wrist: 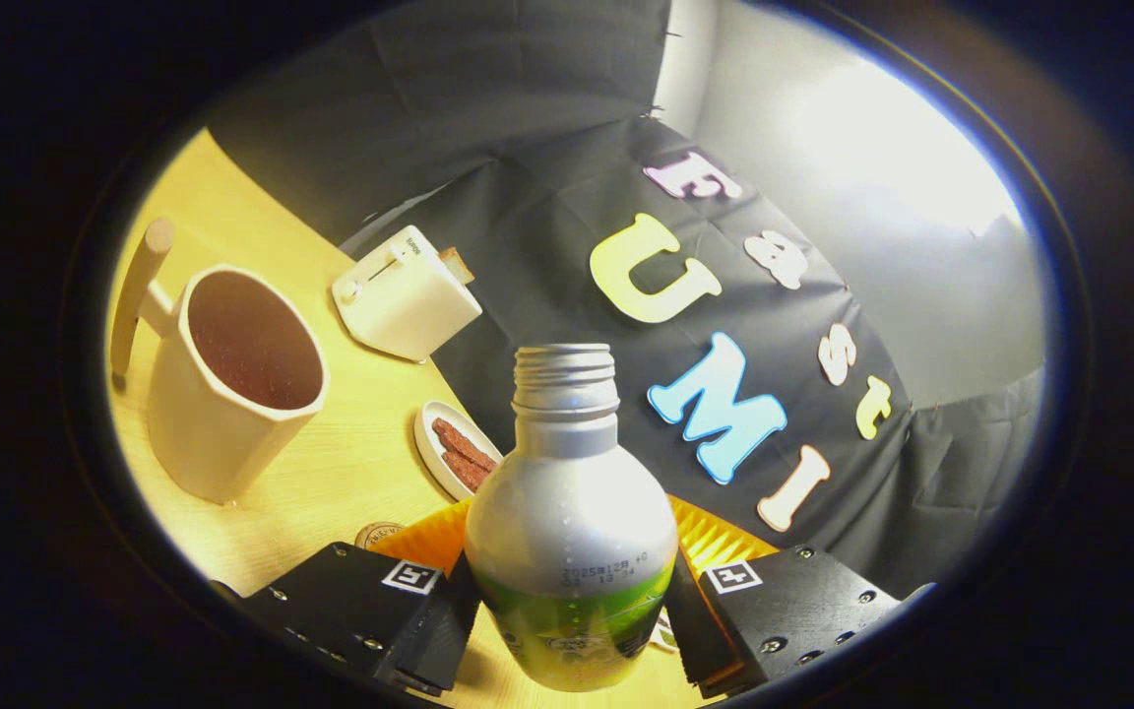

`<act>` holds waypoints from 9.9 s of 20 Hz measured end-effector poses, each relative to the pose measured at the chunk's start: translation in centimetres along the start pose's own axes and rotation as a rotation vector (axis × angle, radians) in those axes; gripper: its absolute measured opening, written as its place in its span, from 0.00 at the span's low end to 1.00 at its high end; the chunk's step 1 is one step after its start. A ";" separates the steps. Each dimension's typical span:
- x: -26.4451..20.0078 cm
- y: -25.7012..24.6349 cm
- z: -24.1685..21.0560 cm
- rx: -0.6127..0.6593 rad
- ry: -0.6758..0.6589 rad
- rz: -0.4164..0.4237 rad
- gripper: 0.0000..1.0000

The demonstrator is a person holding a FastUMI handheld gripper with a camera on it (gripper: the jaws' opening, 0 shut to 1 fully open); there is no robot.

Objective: Take the bottle from table, then pour the juice into the cup, finally place the bottle on the coaster

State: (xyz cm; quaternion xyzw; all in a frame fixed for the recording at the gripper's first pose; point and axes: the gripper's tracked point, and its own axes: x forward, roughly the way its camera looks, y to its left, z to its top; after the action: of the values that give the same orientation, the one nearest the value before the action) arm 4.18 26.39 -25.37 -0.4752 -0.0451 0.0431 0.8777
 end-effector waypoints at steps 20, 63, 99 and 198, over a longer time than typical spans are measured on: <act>1.7 1.8 1.1 -0.350 -0.074 0.030 0.82; 2.1 1.4 5.4 -0.807 -0.252 -0.002 0.82; 1.3 0.6 8.1 -0.980 -0.273 -0.002 0.82; 2.5 -2.8 -2.1 -0.112 0.128 0.022 0.82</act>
State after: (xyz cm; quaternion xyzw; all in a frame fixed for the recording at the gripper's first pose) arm 6.99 23.41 -24.08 -0.5257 0.0138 0.0198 0.8503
